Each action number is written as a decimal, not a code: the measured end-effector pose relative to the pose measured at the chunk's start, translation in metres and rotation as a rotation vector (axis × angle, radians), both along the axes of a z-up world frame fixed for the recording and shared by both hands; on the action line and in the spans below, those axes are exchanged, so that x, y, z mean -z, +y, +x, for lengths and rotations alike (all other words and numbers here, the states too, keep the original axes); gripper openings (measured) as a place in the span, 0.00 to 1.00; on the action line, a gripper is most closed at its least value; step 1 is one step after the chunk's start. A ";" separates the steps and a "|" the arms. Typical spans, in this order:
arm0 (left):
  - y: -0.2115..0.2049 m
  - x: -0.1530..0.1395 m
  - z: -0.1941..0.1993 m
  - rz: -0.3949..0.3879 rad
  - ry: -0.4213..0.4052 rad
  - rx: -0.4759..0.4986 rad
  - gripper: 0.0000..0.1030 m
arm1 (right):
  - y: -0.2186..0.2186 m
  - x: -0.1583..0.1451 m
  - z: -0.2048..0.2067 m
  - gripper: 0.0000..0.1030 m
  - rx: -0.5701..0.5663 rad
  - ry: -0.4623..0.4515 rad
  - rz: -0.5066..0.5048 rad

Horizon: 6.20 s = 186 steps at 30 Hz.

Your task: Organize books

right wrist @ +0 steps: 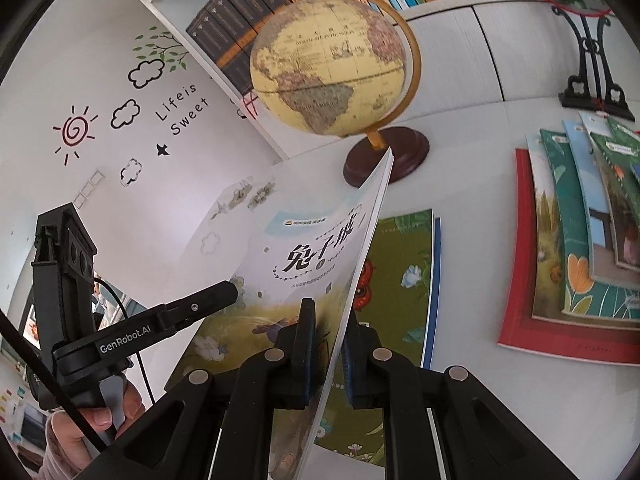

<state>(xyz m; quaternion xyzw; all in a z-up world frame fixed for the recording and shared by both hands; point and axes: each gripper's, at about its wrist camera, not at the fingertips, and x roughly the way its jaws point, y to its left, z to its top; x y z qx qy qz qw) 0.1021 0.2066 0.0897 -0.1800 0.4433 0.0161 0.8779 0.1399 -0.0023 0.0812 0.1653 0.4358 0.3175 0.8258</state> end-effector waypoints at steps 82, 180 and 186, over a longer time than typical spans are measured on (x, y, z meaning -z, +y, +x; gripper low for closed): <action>-0.335 0.056 0.011 -0.222 0.192 0.305 0.15 | -0.373 0.068 0.034 0.80 0.291 0.132 0.013; -0.217 0.002 0.034 -0.214 -0.032 0.182 0.17 | -0.249 -0.004 -0.012 0.17 0.101 -0.126 -0.228; -0.195 -0.009 0.030 -0.203 -0.046 0.165 0.17 | -0.226 -0.017 -0.011 0.17 0.087 -0.153 -0.234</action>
